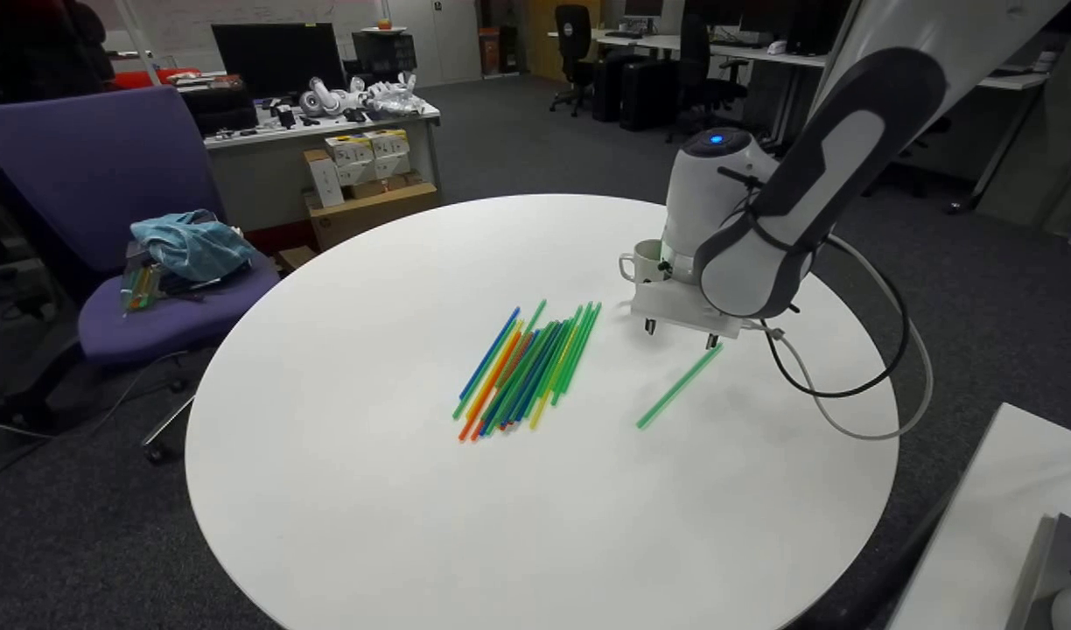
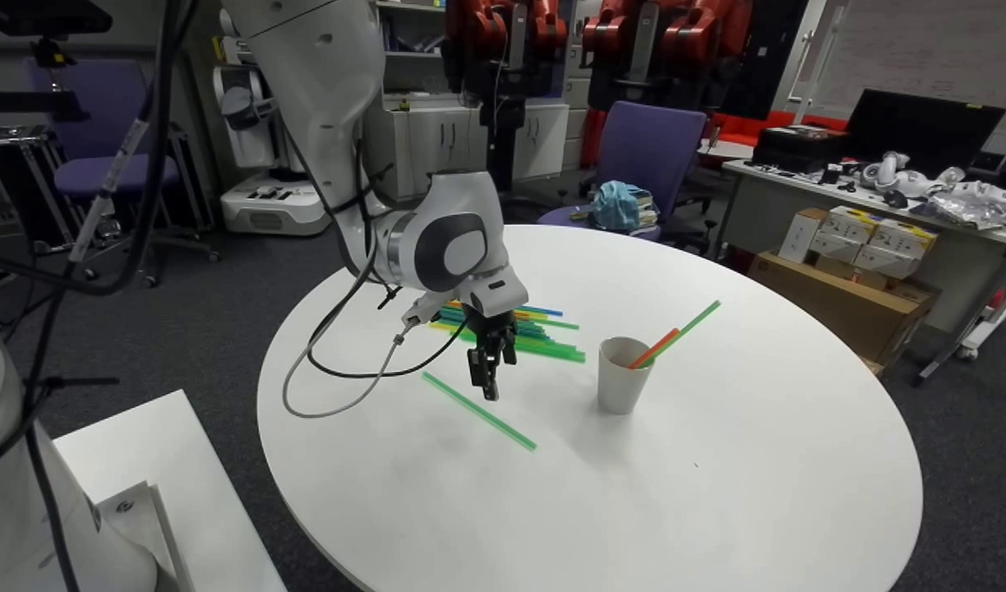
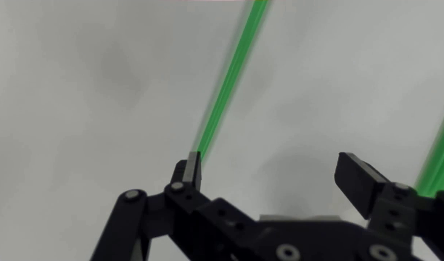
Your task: Put one green straw in the mug.
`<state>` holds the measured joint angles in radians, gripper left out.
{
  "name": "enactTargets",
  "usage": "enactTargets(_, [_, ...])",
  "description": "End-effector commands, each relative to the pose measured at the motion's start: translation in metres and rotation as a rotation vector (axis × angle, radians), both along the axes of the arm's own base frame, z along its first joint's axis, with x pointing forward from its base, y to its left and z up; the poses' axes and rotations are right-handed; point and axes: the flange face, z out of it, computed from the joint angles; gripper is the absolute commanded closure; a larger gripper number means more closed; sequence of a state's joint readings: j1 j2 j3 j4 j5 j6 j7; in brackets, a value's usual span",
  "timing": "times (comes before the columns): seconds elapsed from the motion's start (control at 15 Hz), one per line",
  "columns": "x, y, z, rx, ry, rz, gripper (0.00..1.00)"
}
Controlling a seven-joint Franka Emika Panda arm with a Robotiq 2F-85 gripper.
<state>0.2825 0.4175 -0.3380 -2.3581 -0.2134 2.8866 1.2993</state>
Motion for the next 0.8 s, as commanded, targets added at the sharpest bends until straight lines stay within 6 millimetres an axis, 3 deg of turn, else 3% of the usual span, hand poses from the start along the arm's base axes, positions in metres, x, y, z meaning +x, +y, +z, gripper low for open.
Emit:
enactTargets(0.0, [-0.009,0.009,0.0,0.033,-0.008,0.029,0.0])
enactTargets(0.33, [-0.014,0.024,-0.014,0.073,0.015,0.008,0.0])
enactTargets(0.73, [-0.024,0.019,-0.036,0.086,0.011,-0.088,0.0])
